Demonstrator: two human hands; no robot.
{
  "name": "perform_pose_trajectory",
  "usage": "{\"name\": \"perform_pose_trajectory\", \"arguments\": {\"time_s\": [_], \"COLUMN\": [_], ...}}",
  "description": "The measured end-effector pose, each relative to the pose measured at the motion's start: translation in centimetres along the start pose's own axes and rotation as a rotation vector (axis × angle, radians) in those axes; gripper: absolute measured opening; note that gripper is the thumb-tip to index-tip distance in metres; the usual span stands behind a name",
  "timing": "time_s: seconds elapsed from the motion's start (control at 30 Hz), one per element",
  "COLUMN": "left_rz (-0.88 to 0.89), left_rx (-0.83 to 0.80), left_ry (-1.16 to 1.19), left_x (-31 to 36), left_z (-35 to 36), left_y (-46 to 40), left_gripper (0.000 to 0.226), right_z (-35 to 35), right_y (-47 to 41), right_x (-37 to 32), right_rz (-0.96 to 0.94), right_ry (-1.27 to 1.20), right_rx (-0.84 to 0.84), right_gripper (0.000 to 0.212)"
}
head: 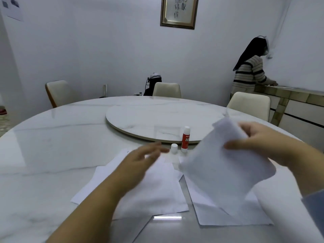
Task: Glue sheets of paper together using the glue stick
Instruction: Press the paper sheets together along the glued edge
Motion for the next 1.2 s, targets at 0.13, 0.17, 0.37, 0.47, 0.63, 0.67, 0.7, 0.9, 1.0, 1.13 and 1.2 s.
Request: {"name": "perform_pose_trajectory", "arguments": {"time_s": [0.13,0.17,0.37,0.47,0.63,0.67,0.7,0.9,1.0,1.13,1.2], "left_rz": [0.065,0.081,-0.057,-0.143,-0.161,-0.160,-0.167,-0.342,-0.344,-0.355,-0.362], "left_rx": [-0.169,-0.235,-0.277,-0.355,-0.079,-0.028,0.015,0.061,0.130,0.200,0.217], "left_ry": [0.678,0.693,0.625,0.800,0.681,0.638,0.593,0.230,0.058,-0.110,-0.201], "left_x": [3.6,4.2,3.5,3.1,1.5,1.3,1.0,-2.3,-3.3,-4.0,-4.3], "left_z": [-0.9,-0.7,0.3,0.1,-3.6,-4.6,-5.5,-8.7,-9.7,-10.8,-11.4], "left_y": [1.3,1.8,2.5,3.4,3.4,3.3,3.4,5.4,6.1,7.3,7.9], "left_gripper": [0.032,0.039,0.062,0.053,0.054,0.048,0.039,0.040,0.024,0.018,0.020], "right_z": [-1.1,-0.6,6.7,9.2,11.1,11.3,11.5,13.8,15.1,15.8,15.9], "right_y": [0.8,0.7,-0.1,-0.6,-1.6,-1.6,-1.5,-0.3,0.2,0.6,0.8], "right_x": [-3.2,-3.9,-7.2,-8.0,-6.8,-6.5,-6.0,-3.4,-2.6,-2.0,-2.0], "right_rz": [-0.091,-0.101,-0.054,-0.028,0.057,0.043,0.030,0.035,0.075,0.116,0.120], "right_ry": [-0.620,-0.706,-1.024,-1.073,-1.022,-1.022,-1.044,-0.801,-0.601,-0.483,-0.401], "right_rx": [0.063,0.058,-0.185,-0.237,-0.151,-0.151,-0.148,-0.151,-0.170,-0.162,-0.161], "right_gripper": [0.023,0.021,0.021,0.024,0.066,0.081,0.096,0.065,0.034,0.027,0.027]}}
Point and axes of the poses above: each hand's wrist, its own y-axis away from the middle knuckle, its own z-axis out of the palm, x = y × z, the point moved 9 cm from there along -y, towards the middle knuckle, and after that the axes turned 10 degrees about y, right-handed, at the moved point
